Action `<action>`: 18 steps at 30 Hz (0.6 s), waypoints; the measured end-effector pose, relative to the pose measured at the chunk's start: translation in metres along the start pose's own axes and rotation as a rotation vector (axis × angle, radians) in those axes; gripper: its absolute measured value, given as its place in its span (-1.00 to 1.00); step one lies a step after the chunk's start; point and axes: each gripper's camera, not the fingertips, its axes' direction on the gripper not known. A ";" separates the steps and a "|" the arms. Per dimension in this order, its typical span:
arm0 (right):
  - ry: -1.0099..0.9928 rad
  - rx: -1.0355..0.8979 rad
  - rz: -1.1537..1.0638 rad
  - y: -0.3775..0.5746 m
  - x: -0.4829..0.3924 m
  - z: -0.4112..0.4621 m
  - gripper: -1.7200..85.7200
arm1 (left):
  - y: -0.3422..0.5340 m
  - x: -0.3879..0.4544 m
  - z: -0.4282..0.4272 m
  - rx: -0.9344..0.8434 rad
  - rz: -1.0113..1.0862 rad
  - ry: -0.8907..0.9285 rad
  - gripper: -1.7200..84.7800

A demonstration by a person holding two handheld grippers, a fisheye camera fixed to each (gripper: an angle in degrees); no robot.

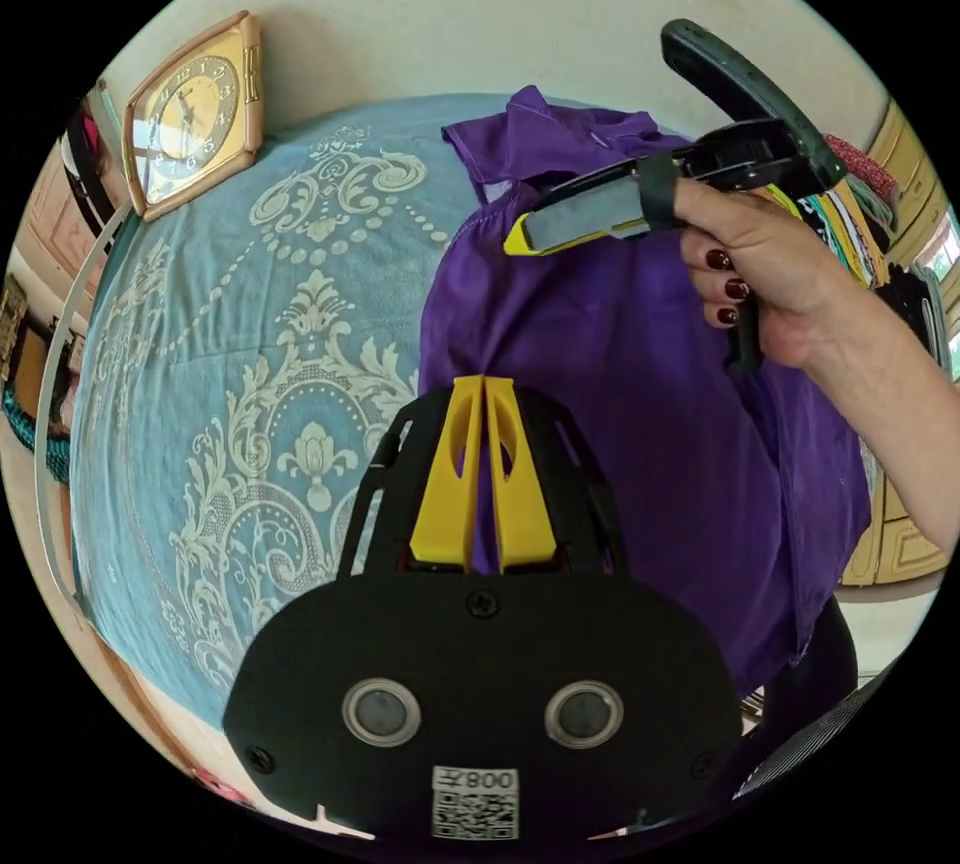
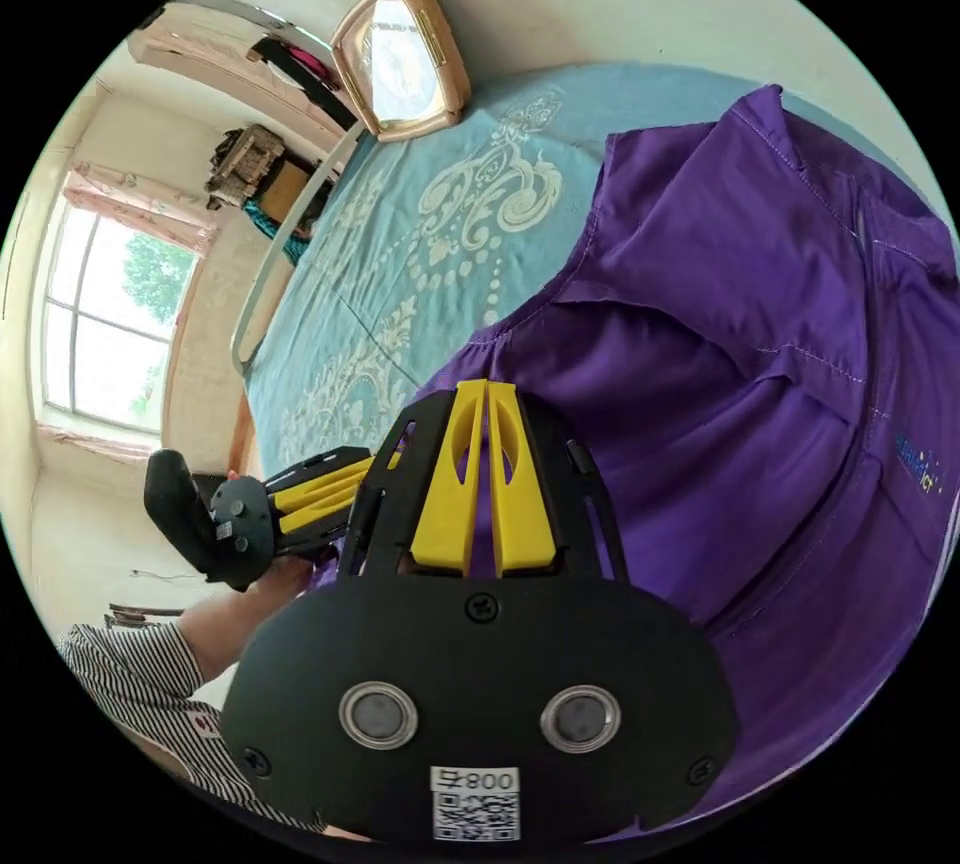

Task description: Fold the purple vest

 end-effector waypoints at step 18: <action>-0.013 0.118 0.216 0.303 0.019 -0.170 -0.94 | 0.234 -0.119 -0.074 -0.102 -0.513 0.487 -0.77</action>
